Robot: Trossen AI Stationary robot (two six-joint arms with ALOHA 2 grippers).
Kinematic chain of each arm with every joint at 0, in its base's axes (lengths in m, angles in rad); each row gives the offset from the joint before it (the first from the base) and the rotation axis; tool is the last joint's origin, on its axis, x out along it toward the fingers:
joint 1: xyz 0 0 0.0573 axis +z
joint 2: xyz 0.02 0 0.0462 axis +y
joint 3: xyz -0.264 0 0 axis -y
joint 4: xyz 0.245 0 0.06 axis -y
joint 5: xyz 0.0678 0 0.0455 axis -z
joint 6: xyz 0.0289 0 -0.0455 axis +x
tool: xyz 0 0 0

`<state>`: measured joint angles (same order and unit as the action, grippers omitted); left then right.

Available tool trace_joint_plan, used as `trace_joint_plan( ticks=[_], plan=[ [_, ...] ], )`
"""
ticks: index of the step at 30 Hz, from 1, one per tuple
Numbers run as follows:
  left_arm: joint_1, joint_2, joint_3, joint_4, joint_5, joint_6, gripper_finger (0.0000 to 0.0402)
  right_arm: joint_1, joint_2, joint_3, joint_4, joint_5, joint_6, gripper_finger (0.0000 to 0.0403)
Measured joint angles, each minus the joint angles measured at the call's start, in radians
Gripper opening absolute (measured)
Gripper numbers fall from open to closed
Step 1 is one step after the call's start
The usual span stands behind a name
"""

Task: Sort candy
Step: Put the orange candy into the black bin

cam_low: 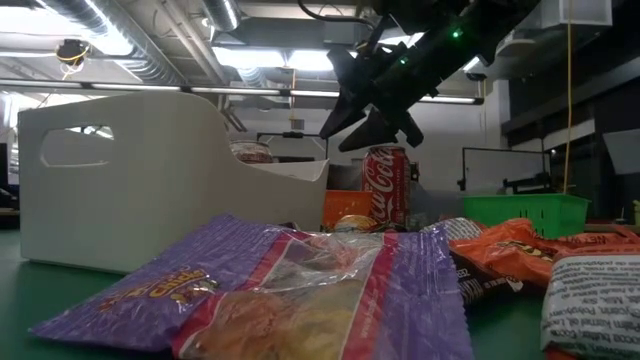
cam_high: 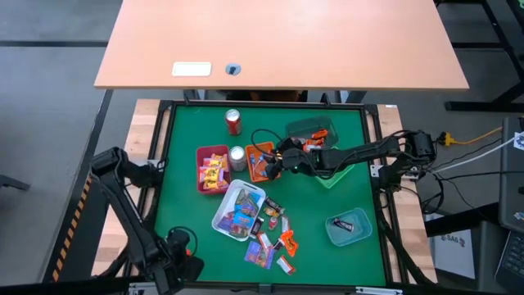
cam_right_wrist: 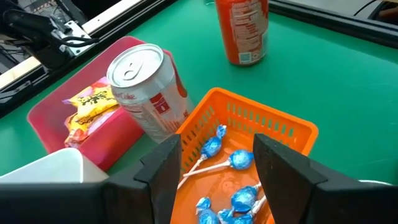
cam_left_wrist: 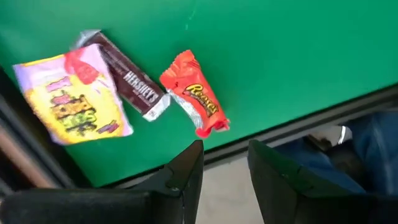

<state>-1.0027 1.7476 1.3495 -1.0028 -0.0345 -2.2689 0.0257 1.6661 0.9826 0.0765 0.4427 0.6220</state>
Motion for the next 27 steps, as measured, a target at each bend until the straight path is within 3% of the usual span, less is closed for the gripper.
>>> trace_joint_plan(
  ticks=[14, 21, 27],
  plan=[
    [0.000, 0.141, 0.000, 0.074, 0.007, -0.009, 0.0120, 0.000, 0.000, 0.000, 0.000, -0.018, 0.000, 0.0200],
    [0.000, 0.201, 0.000, 0.080, 0.106, -0.010, 0.0120, 0.000, 0.000, 0.000, 0.000, -0.018, 0.000, 0.0200],
    [0.000, 0.244, 0.000, 0.106, 0.103, -0.002, 0.0120, 0.000, 0.000, 0.000, 0.000, -0.018, 0.000, 0.0200]
  ],
)
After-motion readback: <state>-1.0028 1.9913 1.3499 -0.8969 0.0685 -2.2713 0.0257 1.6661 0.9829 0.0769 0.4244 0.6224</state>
